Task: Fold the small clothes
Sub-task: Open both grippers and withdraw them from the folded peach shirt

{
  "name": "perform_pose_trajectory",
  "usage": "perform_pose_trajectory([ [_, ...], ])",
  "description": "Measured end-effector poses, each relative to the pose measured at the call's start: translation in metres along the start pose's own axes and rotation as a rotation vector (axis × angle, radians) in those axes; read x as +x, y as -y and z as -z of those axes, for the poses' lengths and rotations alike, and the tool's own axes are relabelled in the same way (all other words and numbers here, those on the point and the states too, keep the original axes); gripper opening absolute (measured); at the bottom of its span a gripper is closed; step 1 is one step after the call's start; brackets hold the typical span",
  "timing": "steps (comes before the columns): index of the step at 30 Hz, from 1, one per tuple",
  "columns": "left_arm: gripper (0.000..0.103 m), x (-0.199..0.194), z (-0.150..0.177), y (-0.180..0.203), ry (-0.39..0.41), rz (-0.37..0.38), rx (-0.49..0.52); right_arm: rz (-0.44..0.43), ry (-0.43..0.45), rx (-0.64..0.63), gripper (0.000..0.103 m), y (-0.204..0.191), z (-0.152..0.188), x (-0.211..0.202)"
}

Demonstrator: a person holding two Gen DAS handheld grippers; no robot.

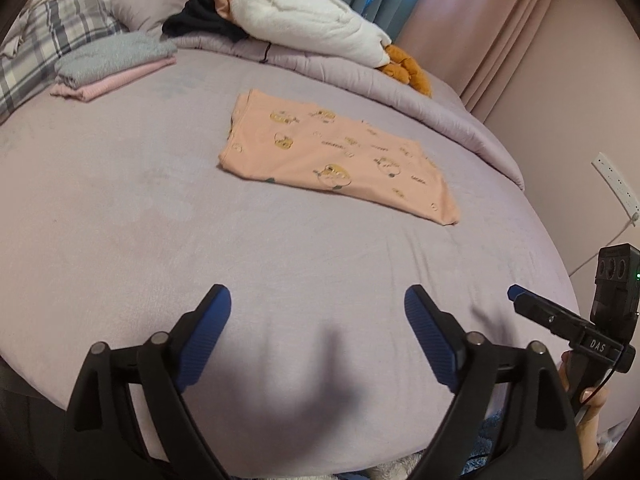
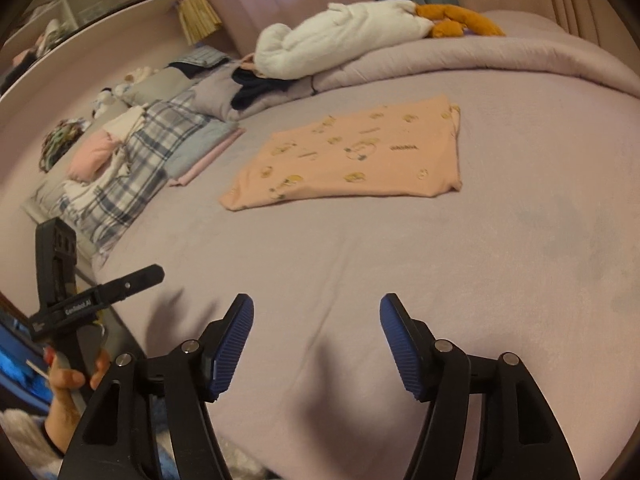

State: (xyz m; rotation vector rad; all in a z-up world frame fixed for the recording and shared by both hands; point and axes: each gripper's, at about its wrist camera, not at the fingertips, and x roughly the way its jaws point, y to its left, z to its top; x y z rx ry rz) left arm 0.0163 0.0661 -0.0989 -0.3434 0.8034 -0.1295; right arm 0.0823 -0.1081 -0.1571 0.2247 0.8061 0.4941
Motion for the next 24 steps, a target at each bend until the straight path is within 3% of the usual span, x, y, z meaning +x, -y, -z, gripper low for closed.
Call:
perform_pose_trajectory([
  [4,0.102,-0.008,0.002,0.004,0.038,0.001,-0.009,-0.019,0.012,-0.018,0.080,-0.010,0.001,0.000],
  [13,0.102,-0.004,-0.001,-0.004,0.051,-0.019,-0.062,-0.035,0.037,-0.039,0.081,-0.022,0.003,-0.002],
  [18,0.102,0.012,-0.001,-0.014,0.005,-0.004,-0.125,-0.011,0.058,-0.031,0.081,-0.022,0.001,-0.001],
  [24,0.102,0.020,-0.002,-0.018,0.000,-0.021,-0.133,-0.009,0.059,-0.007,0.081,-0.017,-0.002,0.002],
])
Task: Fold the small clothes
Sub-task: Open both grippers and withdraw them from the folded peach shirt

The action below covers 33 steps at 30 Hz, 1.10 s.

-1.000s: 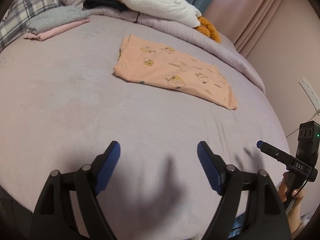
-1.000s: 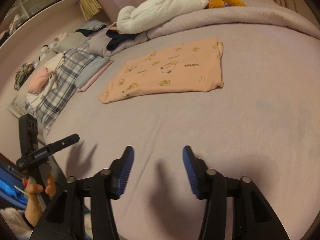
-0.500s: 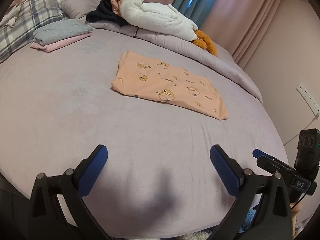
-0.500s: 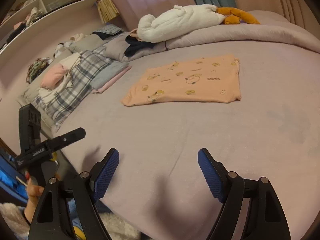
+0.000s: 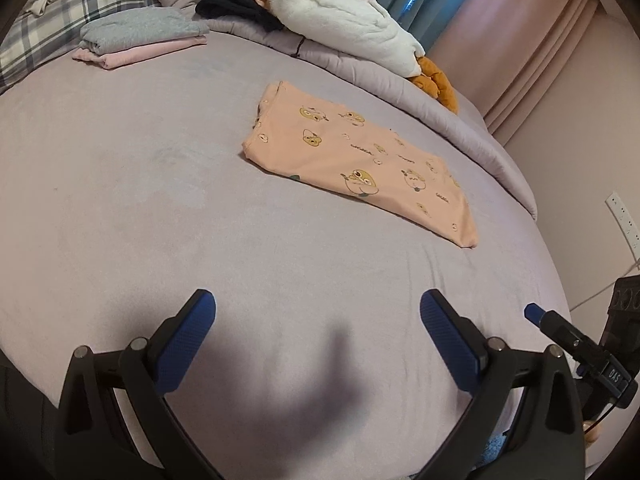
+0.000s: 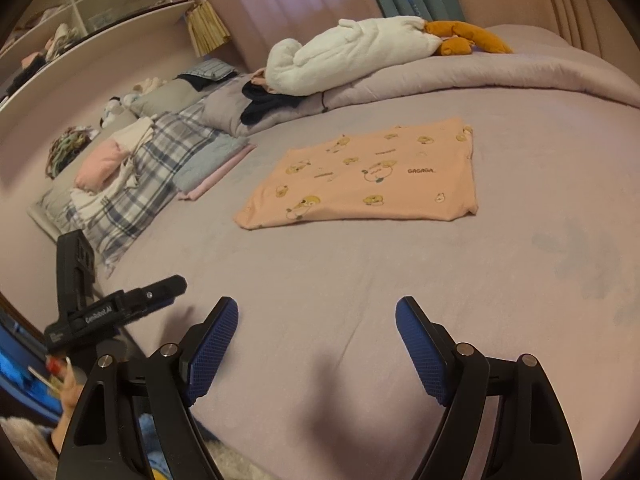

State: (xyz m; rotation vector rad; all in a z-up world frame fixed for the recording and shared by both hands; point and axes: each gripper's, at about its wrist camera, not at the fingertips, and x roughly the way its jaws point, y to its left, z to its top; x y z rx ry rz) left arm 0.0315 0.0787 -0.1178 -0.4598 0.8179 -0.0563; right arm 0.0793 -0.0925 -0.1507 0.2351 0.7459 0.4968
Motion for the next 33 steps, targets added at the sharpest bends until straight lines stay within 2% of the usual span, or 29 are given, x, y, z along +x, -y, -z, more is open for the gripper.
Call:
perform_pose_trajectory([
  [7,0.102,-0.002,-0.015,-0.010,0.015,0.102,-0.104,0.010,-0.006,-0.020,0.081,-0.006,-0.018,0.000],
  [18,0.103,-0.005,-0.033,-0.003,-0.049,0.186,-0.023,0.020,0.009,-0.056,0.081,-0.014,-0.053,-0.006],
  [29,0.103,0.005,-0.053,-0.029,-0.078,0.223,-0.136,0.039,-0.028,-0.058,0.081,-0.011,-0.064,0.005],
  [33,0.103,0.015,-0.055,-0.043,-0.108,0.201,-0.188,0.036,-0.042,-0.044,0.081,-0.008,-0.069,0.011],
])
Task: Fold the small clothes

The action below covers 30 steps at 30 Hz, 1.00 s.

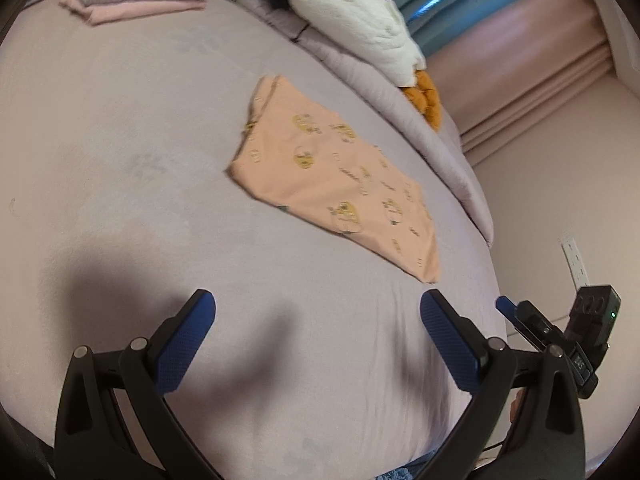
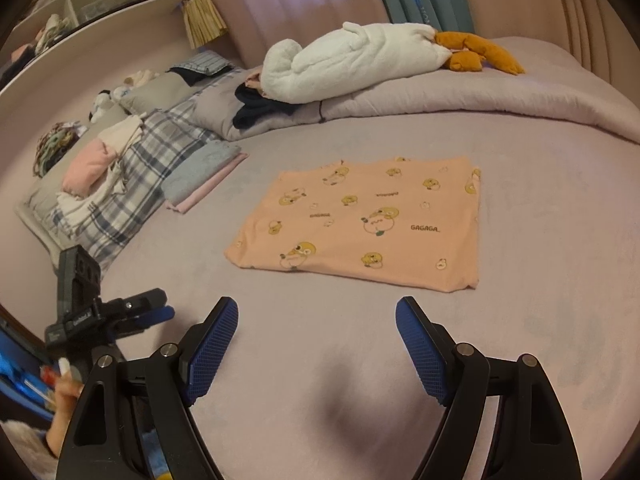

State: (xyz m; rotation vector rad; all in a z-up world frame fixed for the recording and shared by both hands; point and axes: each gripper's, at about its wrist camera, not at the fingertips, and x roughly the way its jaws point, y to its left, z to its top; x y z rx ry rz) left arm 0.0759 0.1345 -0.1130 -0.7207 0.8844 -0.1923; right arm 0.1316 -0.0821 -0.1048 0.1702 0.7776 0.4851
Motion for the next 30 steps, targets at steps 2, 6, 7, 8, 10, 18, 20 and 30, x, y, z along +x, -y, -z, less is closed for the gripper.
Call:
perform_pose_trajectory([
  [2,0.103,0.003,-0.003,-0.008,-0.015,0.006,-0.036,0.001,-0.007,-0.003,0.081,0.000,-0.002,0.003],
  [6,0.103,0.007,-0.010,-0.019,-0.041,0.009,-0.080,-0.001,-0.033,-0.011,0.081,-0.001,-0.006,0.011],
  [7,0.102,0.007,-0.012,-0.021,-0.042,0.013,-0.086,-0.004,-0.038,-0.010,0.081,-0.002,-0.007,0.013],
  [8,0.102,0.006,-0.013,-0.023,-0.042,0.018,-0.093,-0.010,-0.044,-0.008,0.081,-0.002,-0.008,0.015],
  [10,0.102,0.006,-0.017,-0.027,-0.040,0.024,-0.112,-0.020,-0.055,-0.005,0.081,-0.003,-0.009,0.020],
  [18,0.102,0.017,-0.030,-0.044,-0.048,0.013,-0.181,-0.033,-0.079,-0.011,0.081,-0.003,-0.018,0.033],
  [20,0.102,0.021,-0.032,-0.047,-0.052,0.011,-0.193,-0.034,-0.080,-0.008,0.081,-0.002,-0.019,0.034],
  [30,0.102,0.042,-0.053,-0.058,-0.040,0.034,-0.232,-0.042,-0.104,0.016,0.081,0.010,-0.022,0.048],
])
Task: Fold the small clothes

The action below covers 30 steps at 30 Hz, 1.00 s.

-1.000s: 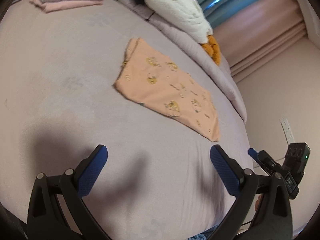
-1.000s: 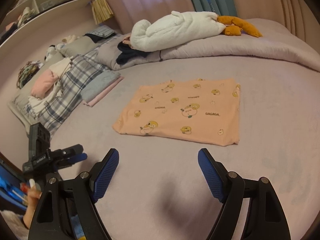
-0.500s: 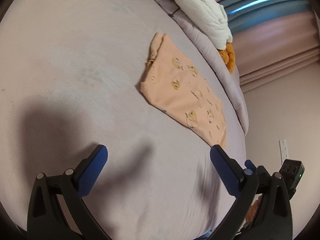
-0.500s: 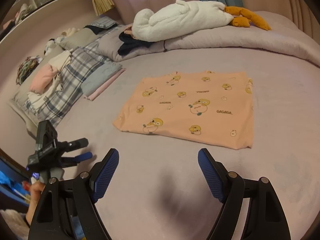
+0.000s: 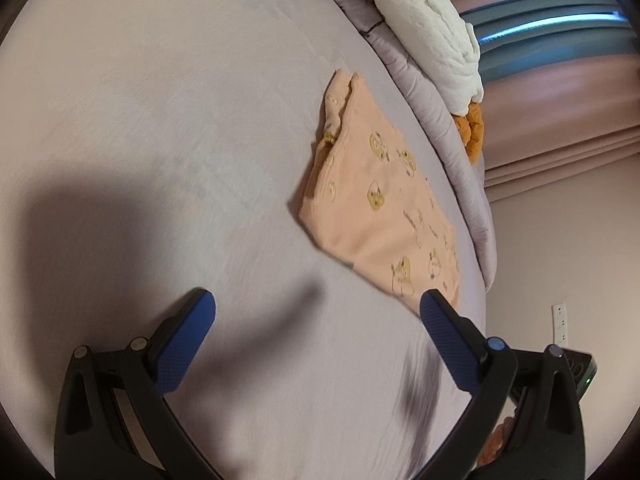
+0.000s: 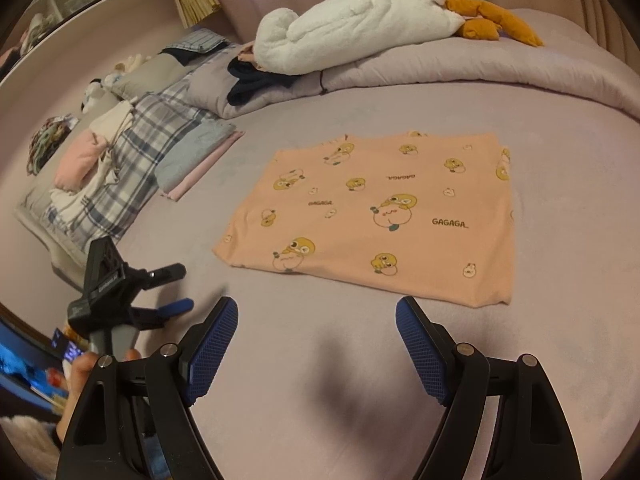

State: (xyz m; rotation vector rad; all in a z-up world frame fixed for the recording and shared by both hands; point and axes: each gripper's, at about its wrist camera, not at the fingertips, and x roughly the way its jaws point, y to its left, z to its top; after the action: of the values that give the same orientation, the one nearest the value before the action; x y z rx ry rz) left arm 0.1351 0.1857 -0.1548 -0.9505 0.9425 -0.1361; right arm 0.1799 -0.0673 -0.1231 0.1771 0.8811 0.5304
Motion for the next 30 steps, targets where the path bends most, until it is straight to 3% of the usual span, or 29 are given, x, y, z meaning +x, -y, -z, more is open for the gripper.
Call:
perform_pose_trajectory([
  [9,0.102,0.028,-0.036,0.005,-0.016,0.065,0.016,-0.010,-0.007,0.001,0.081,0.005,-0.001,0.010],
  [18,0.102,0.077,-0.071,0.035,-0.109,0.080,0.108,-0.025,-0.017,0.027,0.081,0.018,-0.008,0.026],
  [25,0.101,0.105,-0.094,0.053,-0.145,0.075,0.142,-0.050,-0.012,0.035,0.081,0.029,-0.032,0.049],
  [28,0.090,0.109,-0.097,0.059,-0.143,0.055,0.157,-0.035,-0.021,0.040,0.081,0.031,-0.050,0.068],
  [30,0.062,0.110,-0.097,0.059,-0.139,0.021,0.157,0.005,-0.034,0.028,0.081,0.028,-0.065,0.085],
])
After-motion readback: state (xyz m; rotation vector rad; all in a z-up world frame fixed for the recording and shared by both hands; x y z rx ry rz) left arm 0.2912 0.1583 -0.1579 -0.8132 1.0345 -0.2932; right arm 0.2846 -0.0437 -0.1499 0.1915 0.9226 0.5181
